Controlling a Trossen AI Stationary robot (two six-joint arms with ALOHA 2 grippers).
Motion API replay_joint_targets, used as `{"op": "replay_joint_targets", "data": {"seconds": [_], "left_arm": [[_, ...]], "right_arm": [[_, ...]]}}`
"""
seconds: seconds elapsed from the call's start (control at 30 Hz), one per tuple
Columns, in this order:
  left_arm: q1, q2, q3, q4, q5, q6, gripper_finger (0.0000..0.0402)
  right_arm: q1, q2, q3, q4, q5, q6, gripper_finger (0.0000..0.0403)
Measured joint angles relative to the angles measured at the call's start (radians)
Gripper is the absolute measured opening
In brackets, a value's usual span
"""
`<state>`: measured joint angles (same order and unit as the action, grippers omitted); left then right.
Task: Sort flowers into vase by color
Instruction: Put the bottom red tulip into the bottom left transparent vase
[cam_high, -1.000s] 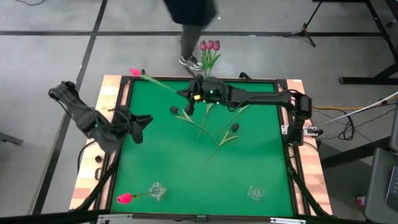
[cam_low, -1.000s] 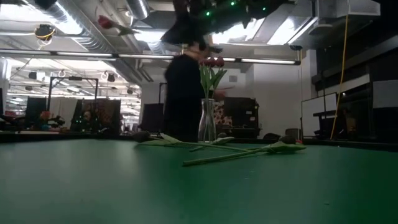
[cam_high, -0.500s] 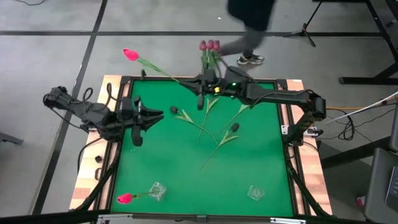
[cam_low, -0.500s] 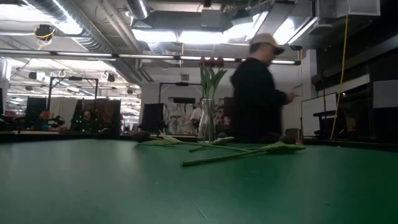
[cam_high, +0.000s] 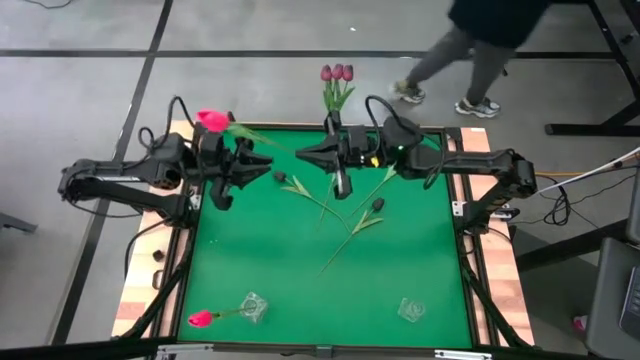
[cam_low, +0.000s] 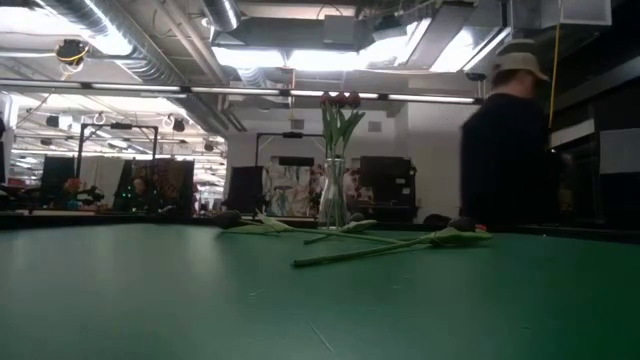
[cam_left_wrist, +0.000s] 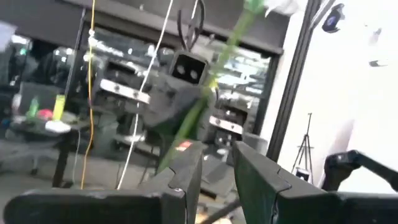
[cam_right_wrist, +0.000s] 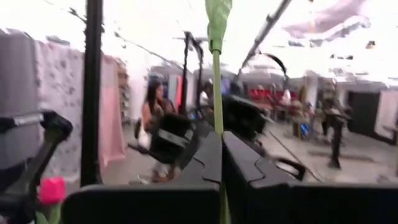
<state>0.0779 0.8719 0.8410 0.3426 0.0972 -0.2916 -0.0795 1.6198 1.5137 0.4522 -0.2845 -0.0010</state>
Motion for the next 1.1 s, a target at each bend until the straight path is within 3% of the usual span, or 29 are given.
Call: {"op": "replay_joint_targets", "data": {"seconds": [0.13,0.27,0.37,0.87,1.1], "left_arm": [[0.027,0.014,0.0,0.048,0.052,0.008,0.0088],[0.027,0.016,0.0,0.084,0.052,0.045,0.0088],[0.027,0.02,0.0,0.121,0.052,0.06,0.0088],[0.035,0.187,0.0,0.276,0.079,0.043,0.0088],[0.024,0.189,0.0,0.282,0.08,0.038,0.0088]], "right_arm": [[0.004,0.001,-0.053,0.212,-0.047,0.055,0.0],[-0.007,0.002,-0.161,0.518,-0.075,0.172,0.0],[-0.013,0.002,-0.231,0.652,-0.064,0.2,0.0],[-0.006,0.113,-0.282,0.958,-0.094,0.381,0.0],[-0.006,0.164,-0.283,0.981,-0.097,0.415,0.0]]}}
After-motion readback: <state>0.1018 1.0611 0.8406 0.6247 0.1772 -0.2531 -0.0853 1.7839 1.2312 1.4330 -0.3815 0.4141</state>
